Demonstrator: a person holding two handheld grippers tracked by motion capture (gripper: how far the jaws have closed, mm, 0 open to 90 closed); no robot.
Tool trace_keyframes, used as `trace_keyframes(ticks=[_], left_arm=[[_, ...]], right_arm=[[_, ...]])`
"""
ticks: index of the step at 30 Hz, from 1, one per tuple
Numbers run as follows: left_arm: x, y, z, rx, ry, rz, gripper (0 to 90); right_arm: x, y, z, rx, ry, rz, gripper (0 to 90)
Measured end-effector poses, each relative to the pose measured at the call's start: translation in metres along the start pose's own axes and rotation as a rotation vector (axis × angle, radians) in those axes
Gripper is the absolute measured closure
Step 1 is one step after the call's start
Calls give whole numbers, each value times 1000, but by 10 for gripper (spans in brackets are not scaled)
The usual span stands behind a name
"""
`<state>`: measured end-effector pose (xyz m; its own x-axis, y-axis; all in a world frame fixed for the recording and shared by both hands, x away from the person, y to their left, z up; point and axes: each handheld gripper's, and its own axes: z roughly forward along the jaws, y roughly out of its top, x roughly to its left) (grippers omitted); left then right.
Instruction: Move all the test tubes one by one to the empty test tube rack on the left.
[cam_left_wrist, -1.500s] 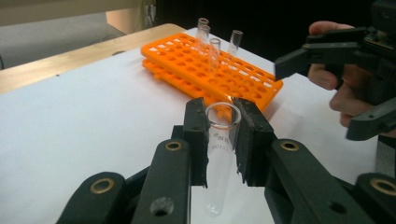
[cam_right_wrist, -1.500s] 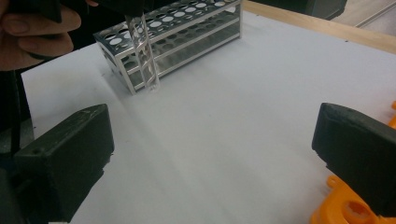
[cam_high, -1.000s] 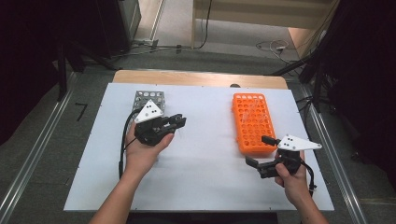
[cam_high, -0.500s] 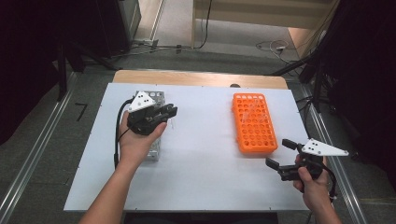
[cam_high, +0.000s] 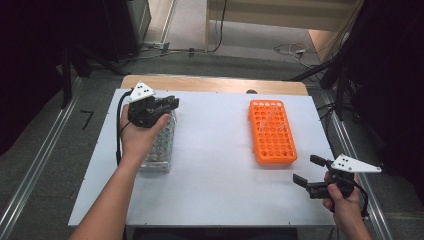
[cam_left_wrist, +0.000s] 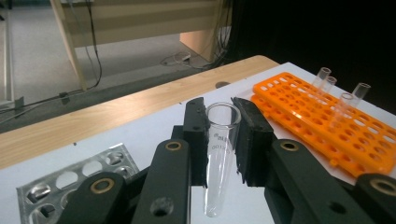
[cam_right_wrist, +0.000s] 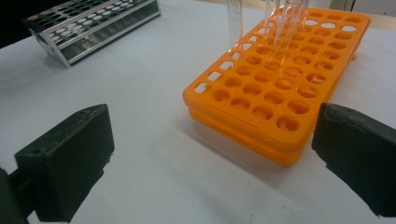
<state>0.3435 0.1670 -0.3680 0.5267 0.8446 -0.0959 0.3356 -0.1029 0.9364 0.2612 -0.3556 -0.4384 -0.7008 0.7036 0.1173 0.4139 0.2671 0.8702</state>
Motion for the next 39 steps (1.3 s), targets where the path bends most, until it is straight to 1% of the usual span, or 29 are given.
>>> trace_keyframes(ticks=[5,9,14,16,18,23,28,30,31,33,35,39], left_arm=[[12,5,9,-9,13,-16,763],[19,10,15,-7,35,-6,763],[33,12,21,-14,65,-46,763],[39,12,24,-14,87,-58,763],[44,11,27,-14,94,-73,763],[52,12,35,-18,121,-81,763],[62,8,47,-21,163,-89,763],[68,9,52,-9,170,-104,763],[70,11,55,-9,176,-104,763],[71,16,58,-23,191,-100,763],[71,20,61,-27,196,-96,763],[71,19,69,-8,203,-88,763]], right_arm=[[-3,-2,2,3,-3,-2,0],[-3,-3,4,7,-6,-4,0],[-2,-3,5,16,-7,-8,0],[-2,-4,6,23,-5,-11,0],[-2,-4,6,24,-6,-12,0],[-2,-4,7,24,-6,-13,0],[-2,-4,8,26,-7,-12,0],[-2,-4,8,27,-7,-12,0],[-3,-4,8,28,-7,-11,0],[-3,-5,7,28,-10,-9,0],[-4,-5,7,27,-9,-8,0],[-5,-5,6,28,-11,-8,0]])
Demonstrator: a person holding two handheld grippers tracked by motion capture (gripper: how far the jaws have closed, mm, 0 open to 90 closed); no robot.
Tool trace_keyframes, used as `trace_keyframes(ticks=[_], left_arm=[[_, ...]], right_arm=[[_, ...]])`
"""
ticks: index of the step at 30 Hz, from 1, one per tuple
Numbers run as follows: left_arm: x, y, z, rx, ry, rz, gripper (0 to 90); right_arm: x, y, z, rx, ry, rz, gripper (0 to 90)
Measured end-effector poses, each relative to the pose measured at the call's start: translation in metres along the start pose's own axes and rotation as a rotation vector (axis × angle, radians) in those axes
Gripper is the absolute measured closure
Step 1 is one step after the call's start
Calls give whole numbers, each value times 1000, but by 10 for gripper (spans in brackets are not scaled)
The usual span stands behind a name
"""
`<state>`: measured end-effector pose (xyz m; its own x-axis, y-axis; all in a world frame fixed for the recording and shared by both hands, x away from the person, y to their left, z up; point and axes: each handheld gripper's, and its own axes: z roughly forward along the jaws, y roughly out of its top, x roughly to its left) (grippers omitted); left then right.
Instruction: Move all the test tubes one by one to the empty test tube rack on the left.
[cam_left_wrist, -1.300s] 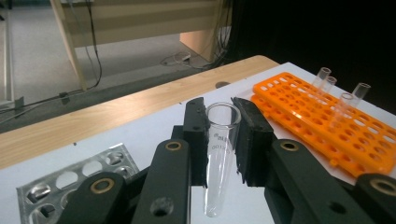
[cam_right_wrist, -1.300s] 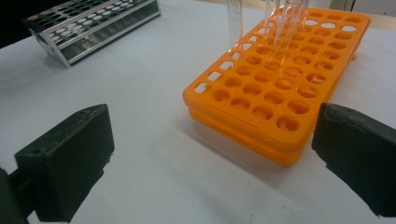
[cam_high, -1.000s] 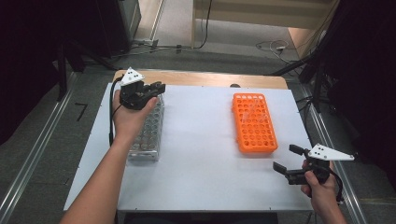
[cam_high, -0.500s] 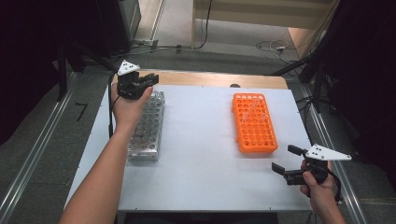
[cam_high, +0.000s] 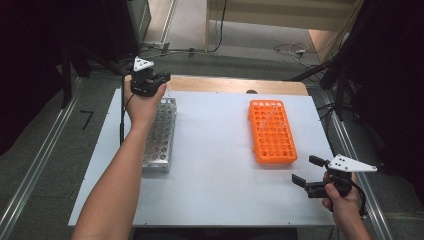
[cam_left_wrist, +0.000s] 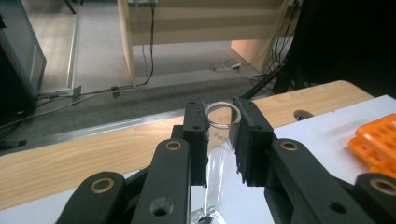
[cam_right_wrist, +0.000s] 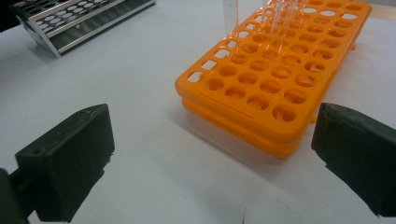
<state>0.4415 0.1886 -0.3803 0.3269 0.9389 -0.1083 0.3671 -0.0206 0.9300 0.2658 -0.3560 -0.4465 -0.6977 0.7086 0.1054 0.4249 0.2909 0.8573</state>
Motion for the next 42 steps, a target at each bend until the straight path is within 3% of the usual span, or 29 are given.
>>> trace_keyframes(ticks=[10,28,42], left_arm=[[0,-10,10,53,30,11,763],[-1,-33,24,131,23,3,762],[1,-41,30,200,17,5,759]], right_arm=[[0,1,0,-3,3,-3,0],[0,1,0,-4,3,-3,0],[0,1,1,0,3,-4,0]])
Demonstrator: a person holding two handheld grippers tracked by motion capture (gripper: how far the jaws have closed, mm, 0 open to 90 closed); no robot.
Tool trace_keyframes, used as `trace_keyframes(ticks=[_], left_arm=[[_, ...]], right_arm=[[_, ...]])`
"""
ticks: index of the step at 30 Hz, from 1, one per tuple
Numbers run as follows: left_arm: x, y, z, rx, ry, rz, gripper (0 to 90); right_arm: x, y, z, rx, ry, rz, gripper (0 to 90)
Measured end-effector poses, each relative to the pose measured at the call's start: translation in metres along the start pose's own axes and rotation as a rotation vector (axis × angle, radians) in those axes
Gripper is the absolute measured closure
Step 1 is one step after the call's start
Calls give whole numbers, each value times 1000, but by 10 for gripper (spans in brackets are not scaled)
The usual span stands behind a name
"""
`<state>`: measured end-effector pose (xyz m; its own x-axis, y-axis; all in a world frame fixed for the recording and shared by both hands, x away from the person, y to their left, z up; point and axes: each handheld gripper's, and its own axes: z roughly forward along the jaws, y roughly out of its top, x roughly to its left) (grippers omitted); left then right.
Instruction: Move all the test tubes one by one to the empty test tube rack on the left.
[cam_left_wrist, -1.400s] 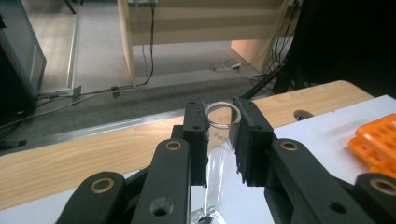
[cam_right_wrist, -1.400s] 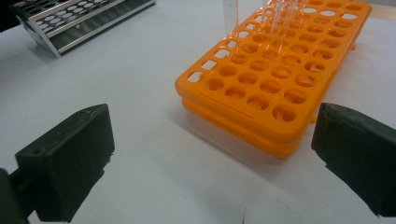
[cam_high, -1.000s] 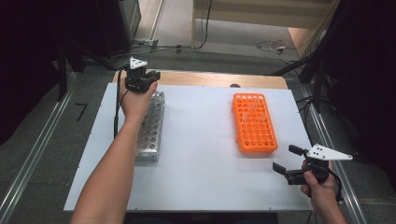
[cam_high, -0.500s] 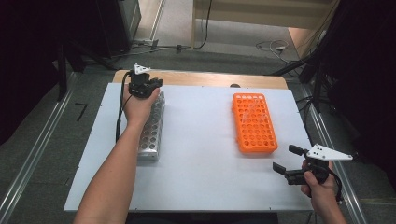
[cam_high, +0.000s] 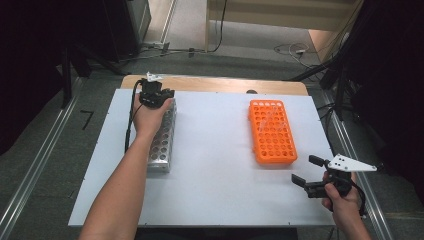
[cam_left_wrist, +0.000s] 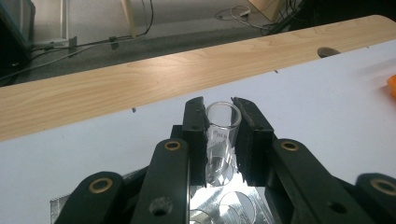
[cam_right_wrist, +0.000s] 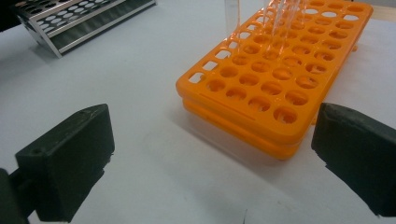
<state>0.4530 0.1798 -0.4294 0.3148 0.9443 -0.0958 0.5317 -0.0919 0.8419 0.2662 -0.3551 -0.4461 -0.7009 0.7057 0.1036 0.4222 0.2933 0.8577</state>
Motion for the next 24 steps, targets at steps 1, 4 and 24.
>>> trace_keyframes(ticks=[1,4,24], left_arm=[[0,0,0,8,0,-3,758],[1,0,1,26,-7,-12,751],[-11,7,-38,-98,-121,-50,238]], right_arm=[[0,0,0,0,0,0,0],[0,0,0,-1,1,1,0],[2,8,3,-11,16,15,0]])
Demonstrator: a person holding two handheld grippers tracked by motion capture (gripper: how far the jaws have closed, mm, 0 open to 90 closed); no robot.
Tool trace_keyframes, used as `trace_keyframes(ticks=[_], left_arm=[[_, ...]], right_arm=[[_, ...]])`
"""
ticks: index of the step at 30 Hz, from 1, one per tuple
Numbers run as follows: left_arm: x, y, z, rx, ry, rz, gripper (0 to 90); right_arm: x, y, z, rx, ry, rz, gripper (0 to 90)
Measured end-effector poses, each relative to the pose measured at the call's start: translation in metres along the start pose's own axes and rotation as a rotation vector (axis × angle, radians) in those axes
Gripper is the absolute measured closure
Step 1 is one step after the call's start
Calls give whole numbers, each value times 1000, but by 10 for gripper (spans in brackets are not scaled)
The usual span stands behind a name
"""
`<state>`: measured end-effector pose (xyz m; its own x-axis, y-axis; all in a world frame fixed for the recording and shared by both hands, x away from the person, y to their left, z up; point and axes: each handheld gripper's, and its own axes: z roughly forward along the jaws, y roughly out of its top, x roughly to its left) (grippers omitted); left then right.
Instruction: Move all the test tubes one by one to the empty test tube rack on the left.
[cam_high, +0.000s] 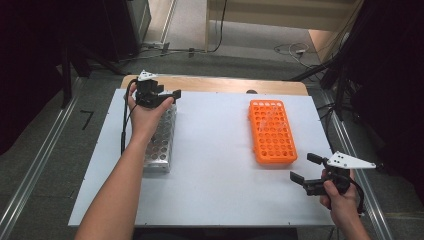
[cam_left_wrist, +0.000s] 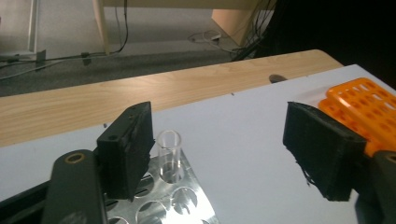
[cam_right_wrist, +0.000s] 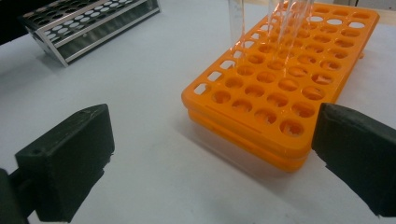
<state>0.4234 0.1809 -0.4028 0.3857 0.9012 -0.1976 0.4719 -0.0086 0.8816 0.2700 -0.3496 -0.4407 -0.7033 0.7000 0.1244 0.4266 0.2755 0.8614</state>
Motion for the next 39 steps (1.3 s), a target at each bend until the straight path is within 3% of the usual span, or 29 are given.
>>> trace_keyframes(ticks=[4,10,15,25,27,39], left_arm=[[-6,-4,-16,-39,-29,-3,179],[-15,-12,-37,-53,-32,12,42],[-22,-19,-54,-90,-59,14,5],[-44,-34,-82,-133,-83,65,0],[-49,-40,-87,-143,-92,64,0],[-67,-69,-98,-147,-125,73,0]], right_arm=[[2,4,3,-2,4,-2,0],[5,12,9,0,-5,-3,0],[3,19,15,-1,-4,9,0],[-5,34,27,1,-27,12,0],[-5,38,31,15,-40,-8,0],[-26,54,51,21,-52,23,0]])
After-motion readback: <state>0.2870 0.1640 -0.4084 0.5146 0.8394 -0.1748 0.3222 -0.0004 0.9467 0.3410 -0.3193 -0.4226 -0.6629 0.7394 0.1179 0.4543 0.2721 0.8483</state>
